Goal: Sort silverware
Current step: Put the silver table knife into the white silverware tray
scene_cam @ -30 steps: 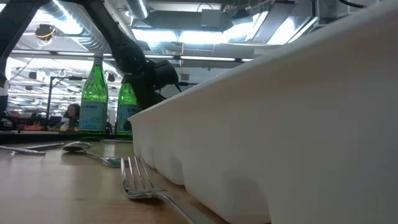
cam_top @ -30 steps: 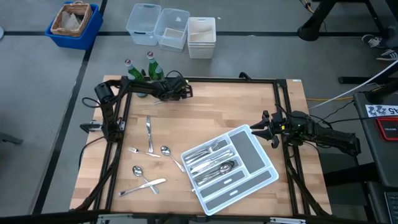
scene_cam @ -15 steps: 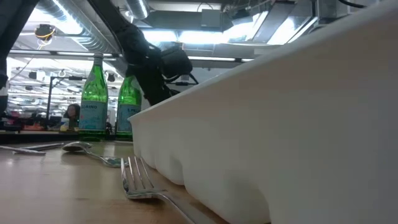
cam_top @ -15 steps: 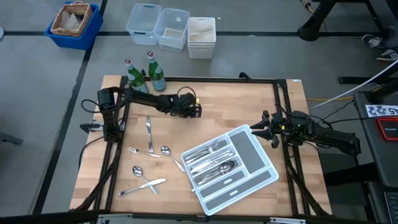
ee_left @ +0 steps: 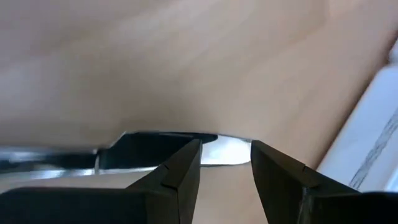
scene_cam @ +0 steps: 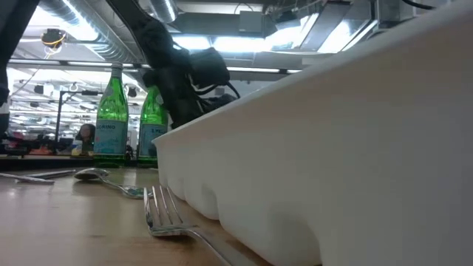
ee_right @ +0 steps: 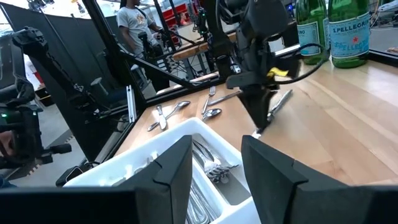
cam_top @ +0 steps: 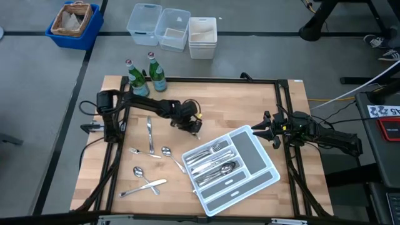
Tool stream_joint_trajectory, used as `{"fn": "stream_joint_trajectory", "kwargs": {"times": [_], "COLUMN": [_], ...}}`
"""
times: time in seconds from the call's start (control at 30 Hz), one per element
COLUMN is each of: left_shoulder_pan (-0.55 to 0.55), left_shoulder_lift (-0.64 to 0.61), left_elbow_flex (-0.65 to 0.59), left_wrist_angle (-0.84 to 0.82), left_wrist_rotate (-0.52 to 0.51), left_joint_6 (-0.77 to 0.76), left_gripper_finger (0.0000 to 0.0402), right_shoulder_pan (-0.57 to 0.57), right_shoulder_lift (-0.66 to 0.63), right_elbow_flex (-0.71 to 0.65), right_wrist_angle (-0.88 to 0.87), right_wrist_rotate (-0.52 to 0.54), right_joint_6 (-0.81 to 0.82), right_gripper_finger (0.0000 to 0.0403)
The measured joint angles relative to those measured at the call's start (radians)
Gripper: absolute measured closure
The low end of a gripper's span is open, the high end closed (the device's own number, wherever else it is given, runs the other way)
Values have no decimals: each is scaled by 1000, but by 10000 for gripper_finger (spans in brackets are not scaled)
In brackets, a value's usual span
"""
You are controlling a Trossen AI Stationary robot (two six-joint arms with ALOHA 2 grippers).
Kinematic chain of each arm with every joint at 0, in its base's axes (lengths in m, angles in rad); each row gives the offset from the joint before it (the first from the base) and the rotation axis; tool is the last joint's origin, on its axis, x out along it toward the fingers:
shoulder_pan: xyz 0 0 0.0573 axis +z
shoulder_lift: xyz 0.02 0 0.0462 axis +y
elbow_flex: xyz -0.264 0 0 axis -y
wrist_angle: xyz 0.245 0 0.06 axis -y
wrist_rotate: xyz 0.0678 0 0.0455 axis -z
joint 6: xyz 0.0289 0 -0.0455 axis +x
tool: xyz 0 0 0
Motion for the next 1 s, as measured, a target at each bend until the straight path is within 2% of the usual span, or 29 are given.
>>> {"fn": "stream_joint_trajectory", "kwargs": {"times": [0.17,0.4,0.53,0.73,1.0], "left_shoulder_pan": [-6,-5,-12,-11,-9], "left_shoulder_lift": [-59,-119,-157,-188,-179], "left_elbow_flex": [-4,-4,-2,-1,-1], "left_wrist_angle": [-169,-412,-415,-427,-436], "left_wrist_rotate": [-15,-87,-91,-203,-215], "left_joint_6": [11,-62,-122,-313,-459], "left_gripper_finger": [269,269,269,269,269], "right_shoulder_pan": [0,0,0,0,0], "right_shoulder_lift": [0,0,0,0,0], "right_elbow_flex": [0,0,0,0,0], "right_wrist_angle": [0,0,0,0,0], "right_wrist_rotate": [0,0,0,0,4], "right_joint_6": [0,0,0,0,0], "right_gripper_finger": [260,260,260,260,260]}}
